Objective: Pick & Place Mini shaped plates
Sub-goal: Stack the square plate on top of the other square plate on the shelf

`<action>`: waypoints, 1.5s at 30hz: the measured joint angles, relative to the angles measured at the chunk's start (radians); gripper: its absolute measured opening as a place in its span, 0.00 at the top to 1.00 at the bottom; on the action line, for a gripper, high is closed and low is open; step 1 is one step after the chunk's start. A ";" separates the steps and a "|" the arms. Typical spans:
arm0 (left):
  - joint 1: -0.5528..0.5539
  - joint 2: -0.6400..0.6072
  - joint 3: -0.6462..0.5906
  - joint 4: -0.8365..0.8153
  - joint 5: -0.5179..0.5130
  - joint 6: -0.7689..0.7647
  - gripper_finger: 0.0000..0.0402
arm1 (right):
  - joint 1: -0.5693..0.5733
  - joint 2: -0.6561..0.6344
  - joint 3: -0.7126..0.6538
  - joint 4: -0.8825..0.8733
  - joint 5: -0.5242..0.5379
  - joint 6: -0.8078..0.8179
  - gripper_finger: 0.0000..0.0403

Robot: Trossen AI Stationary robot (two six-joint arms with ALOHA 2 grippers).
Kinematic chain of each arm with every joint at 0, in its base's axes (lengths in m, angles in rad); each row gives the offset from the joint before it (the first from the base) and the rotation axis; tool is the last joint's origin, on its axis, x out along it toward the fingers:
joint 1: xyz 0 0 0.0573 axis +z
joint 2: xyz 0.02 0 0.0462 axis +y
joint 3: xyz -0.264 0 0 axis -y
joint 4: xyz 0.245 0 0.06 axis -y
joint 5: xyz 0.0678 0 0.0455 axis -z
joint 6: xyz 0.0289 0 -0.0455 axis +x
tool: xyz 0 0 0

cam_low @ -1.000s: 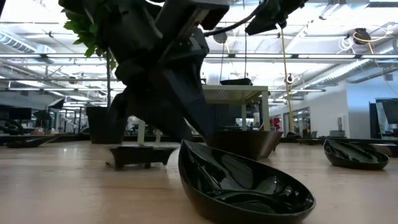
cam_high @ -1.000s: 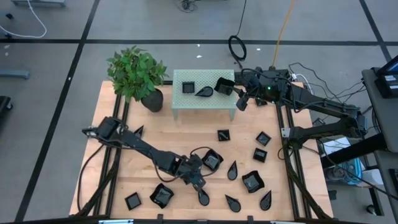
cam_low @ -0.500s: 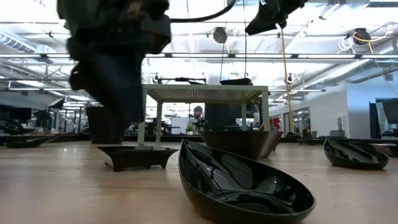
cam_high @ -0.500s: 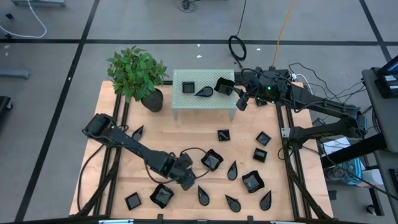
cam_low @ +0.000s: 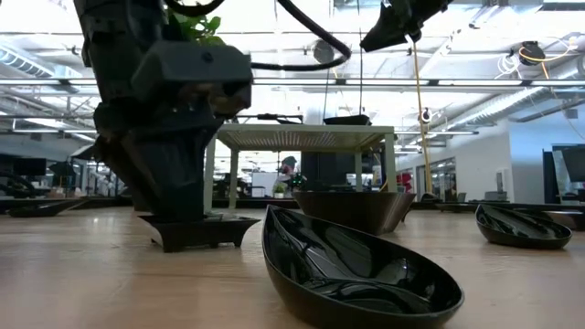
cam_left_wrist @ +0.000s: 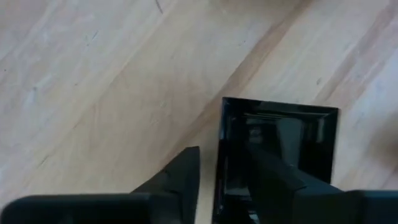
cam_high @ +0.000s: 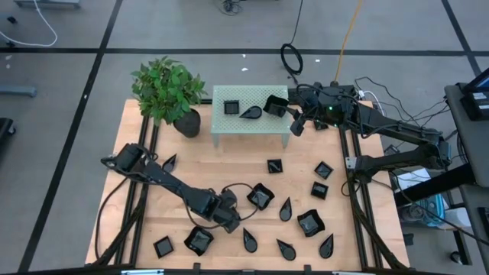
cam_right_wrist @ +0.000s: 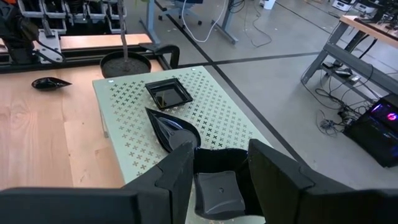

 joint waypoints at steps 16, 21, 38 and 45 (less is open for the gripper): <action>0.059 -0.081 -0.001 -0.009 -0.012 0.053 0.99 | 0.000 0.000 0.000 0.000 0.000 0.000 0.65; 0.123 -0.181 -0.001 -0.031 -0.102 0.123 0.99 | 0.000 0.000 0.000 0.000 0.000 0.000 0.65; 0.585 -0.481 -0.001 0.141 -0.303 0.461 0.99 | 0.000 0.000 0.000 0.000 0.000 0.000 0.65; 0.712 -0.463 -0.001 0.241 -0.310 0.448 0.99 | 0.000 0.000 0.000 0.001 0.000 0.000 0.65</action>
